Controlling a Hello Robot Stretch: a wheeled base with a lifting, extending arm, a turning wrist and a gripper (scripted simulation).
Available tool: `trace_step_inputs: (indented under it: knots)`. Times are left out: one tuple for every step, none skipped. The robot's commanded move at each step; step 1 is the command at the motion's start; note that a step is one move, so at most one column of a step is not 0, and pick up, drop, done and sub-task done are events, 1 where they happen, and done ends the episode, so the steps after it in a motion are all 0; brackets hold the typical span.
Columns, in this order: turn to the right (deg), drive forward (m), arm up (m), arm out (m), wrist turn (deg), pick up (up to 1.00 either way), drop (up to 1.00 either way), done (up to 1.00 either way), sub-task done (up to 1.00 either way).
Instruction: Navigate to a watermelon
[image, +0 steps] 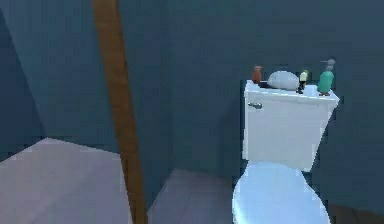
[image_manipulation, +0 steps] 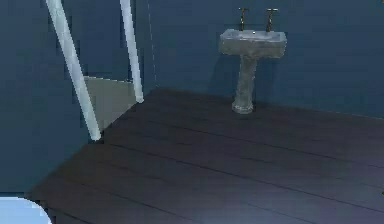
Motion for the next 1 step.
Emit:
trace_step_inputs:
  knots:
    - [-27.0, 0.00, 0.00, 0.00, 0.0, 0.00, 0.00, 0.00, 0.00]
